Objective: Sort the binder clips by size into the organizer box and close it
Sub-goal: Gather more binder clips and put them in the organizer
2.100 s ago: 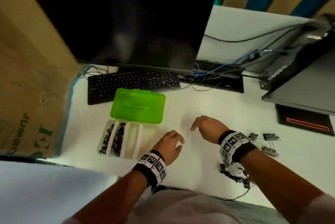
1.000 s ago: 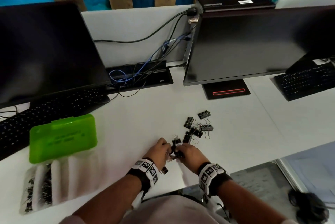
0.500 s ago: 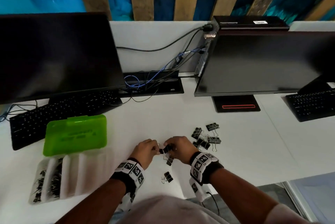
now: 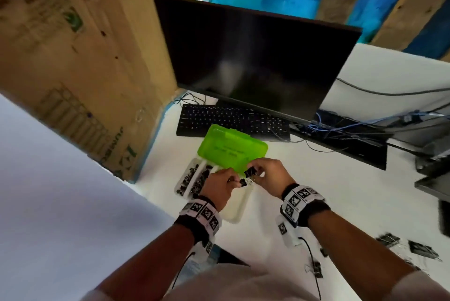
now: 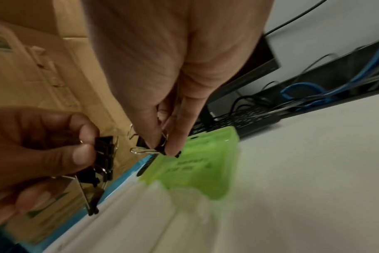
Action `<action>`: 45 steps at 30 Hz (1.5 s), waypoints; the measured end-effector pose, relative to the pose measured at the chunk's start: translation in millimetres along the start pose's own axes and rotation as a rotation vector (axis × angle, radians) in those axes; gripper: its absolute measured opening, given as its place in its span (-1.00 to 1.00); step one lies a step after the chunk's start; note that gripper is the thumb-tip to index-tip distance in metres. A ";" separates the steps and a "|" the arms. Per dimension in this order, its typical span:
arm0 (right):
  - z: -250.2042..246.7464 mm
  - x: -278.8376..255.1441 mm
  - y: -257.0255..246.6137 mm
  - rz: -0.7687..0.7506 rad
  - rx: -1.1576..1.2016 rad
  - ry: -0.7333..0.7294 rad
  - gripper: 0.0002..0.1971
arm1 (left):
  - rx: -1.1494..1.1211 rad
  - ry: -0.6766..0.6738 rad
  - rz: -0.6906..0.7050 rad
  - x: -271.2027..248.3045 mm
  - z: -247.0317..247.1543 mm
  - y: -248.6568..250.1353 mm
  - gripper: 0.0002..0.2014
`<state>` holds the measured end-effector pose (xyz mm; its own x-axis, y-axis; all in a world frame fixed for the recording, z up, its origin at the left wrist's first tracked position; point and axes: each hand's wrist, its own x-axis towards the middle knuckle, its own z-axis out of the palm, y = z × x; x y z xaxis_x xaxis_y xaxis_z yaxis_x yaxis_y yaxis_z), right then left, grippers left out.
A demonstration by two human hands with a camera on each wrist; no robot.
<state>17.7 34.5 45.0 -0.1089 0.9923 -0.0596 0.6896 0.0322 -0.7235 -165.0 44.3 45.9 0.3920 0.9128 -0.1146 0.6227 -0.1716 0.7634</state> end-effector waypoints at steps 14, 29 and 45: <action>81.0 52.5 -47.2 -0.186 -0.259 -0.380 -0.49 | 0.086 0.078 -0.167 -28.1 -25.8 -62.0 -0.89; 46.6 8.9 -4.9 -0.065 -0.245 -0.296 -0.56 | 0.244 -0.059 0.027 -12.7 -2.9 -55.9 -0.72; 9.4 -78.2 71.0 0.183 -0.221 -0.244 -0.63 | 0.670 -0.014 -0.001 7.3 8.5 -54.8 -0.66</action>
<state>68.4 -41.9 -8.1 -0.1188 0.9271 -0.3556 0.8483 -0.0913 -0.5215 -190.5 57.3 -2.1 0.3974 0.9088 -0.1268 0.9071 -0.3681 0.2042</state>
